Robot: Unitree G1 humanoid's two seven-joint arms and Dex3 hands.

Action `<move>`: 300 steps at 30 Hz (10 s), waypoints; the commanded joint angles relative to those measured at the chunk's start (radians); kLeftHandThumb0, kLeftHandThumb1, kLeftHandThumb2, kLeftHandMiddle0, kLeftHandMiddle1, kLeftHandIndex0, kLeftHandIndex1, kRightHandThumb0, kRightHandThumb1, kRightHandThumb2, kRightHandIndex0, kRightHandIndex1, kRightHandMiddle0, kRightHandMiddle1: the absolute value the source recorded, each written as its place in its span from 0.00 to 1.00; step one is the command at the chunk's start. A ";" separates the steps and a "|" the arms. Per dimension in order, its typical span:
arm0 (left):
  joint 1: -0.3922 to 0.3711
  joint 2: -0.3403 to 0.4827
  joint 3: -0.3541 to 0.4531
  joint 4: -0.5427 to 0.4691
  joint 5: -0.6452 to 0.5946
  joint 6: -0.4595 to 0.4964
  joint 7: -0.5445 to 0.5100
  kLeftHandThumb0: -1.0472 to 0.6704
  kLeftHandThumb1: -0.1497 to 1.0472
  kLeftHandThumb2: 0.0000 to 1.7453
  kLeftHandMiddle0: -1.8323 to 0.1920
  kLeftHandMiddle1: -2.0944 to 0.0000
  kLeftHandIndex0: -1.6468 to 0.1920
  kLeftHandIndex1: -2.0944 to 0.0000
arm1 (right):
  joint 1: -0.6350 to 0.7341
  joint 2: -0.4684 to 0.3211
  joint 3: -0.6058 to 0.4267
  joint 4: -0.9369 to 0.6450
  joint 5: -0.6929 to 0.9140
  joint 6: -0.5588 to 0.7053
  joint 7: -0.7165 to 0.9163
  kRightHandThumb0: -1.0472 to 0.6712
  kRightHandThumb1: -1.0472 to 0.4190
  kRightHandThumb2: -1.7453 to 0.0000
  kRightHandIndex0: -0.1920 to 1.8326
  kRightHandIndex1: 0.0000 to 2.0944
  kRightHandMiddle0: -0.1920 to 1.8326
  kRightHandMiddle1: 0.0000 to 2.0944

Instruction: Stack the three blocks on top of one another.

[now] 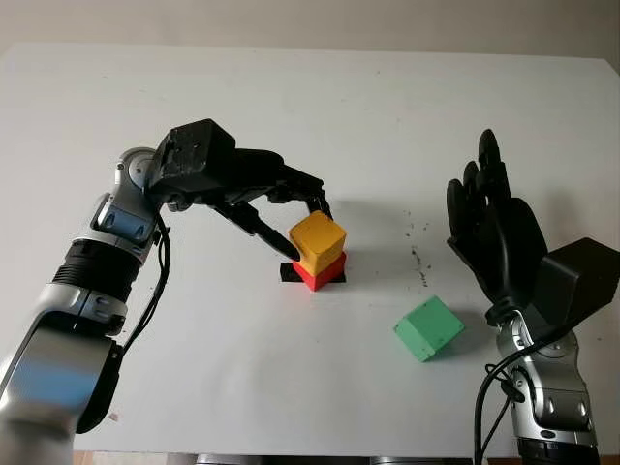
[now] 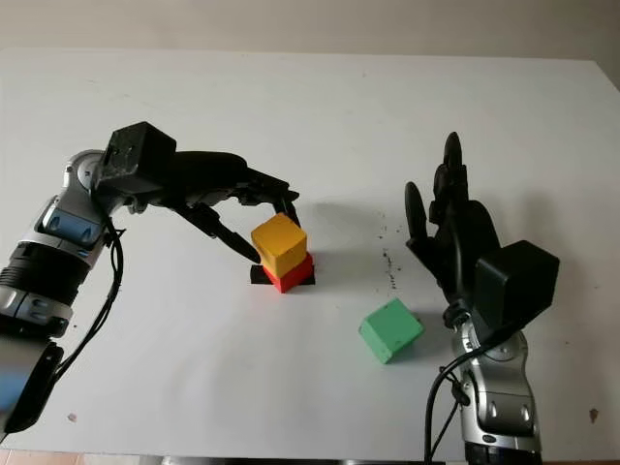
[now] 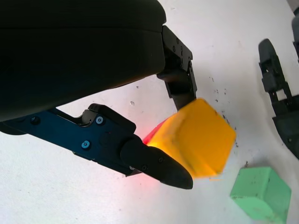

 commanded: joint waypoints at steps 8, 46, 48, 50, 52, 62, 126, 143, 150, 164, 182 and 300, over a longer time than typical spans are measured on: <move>0.009 0.007 -0.007 0.013 0.007 -0.066 0.013 0.32 0.87 0.03 0.99 0.98 0.90 0.82 | 0.010 -0.009 -0.003 -0.021 -0.005 0.003 -0.004 0.21 0.00 0.67 0.00 0.00 0.00 0.00; 0.495 -0.115 0.469 -0.488 -0.458 0.162 0.507 0.15 1.00 0.38 1.00 1.00 1.00 1.00 | -0.048 -0.445 -0.083 -0.188 -0.054 -0.019 0.325 0.13 0.08 0.97 0.05 0.04 0.11 0.05; 0.553 -0.136 0.487 -0.519 -0.475 0.147 0.533 0.15 1.00 0.39 1.00 1.00 1.00 1.00 | -0.055 -0.522 -0.091 -0.233 -0.066 -0.001 0.382 0.13 0.11 0.98 0.07 0.04 0.14 0.06; 0.607 -0.152 0.499 -0.552 -0.485 0.144 0.560 0.15 1.00 0.40 1.00 1.00 1.00 1.00 | -0.066 -0.586 -0.095 -0.279 -0.069 0.026 0.437 0.14 0.14 0.98 0.07 0.04 0.16 0.06; 0.681 -0.176 0.513 -0.603 -0.499 0.158 0.601 0.16 1.00 0.42 1.00 1.00 1.00 1.00 | -0.087 -0.662 -0.091 -0.319 -0.058 0.026 0.521 0.17 0.17 0.98 0.06 0.03 0.17 0.05; 0.908 -0.278 0.510 -0.805 -0.533 0.171 0.731 0.18 1.00 0.42 1.00 1.00 1.00 1.00 | -0.046 -0.835 -0.106 -0.377 -0.162 -0.196 0.679 0.21 0.22 0.97 0.12 0.04 0.29 0.05; 0.981 -0.327 0.449 -0.852 -0.400 0.092 0.835 0.20 1.00 0.35 1.00 1.00 1.00 1.00 | 0.185 -0.666 0.026 -0.199 -0.539 -0.526 0.412 0.31 0.21 0.97 0.16 0.03 0.47 0.05; 0.983 -0.323 0.438 -0.860 -0.385 0.106 0.843 0.19 1.00 0.34 1.00 1.00 1.00 1.00 | 0.184 -0.615 0.040 -0.163 -0.508 -0.556 0.331 0.40 0.16 0.96 0.22 0.04 0.59 0.12; 0.987 -0.323 0.436 -0.863 -0.382 0.111 0.844 0.18 1.00 0.33 1.00 1.00 1.00 1.00 | 0.148 -0.643 0.022 -0.134 -0.522 -0.584 0.319 0.41 0.14 0.97 0.24 0.03 0.45 0.36; 0.983 -0.324 0.429 -0.847 -0.369 0.078 0.830 0.20 1.00 0.35 1.00 1.00 1.00 1.00 | 0.035 -0.708 0.004 -0.091 -0.484 -0.562 0.353 0.40 0.14 0.97 0.25 0.03 0.48 0.29; 0.961 -0.326 0.407 -0.823 -0.353 0.067 0.836 0.20 1.00 0.36 1.00 1.00 1.00 1.00 | -0.802 -0.733 0.211 0.193 -0.298 -0.430 0.683 0.37 0.21 0.97 0.37 0.03 0.64 0.17; 0.986 -0.344 0.377 -0.813 -0.360 0.056 0.838 0.19 1.00 0.35 1.00 1.00 1.00 1.00 | -1.020 -0.449 0.492 0.399 -0.437 -0.518 0.892 0.23 0.11 0.97 0.00 0.00 0.02 0.02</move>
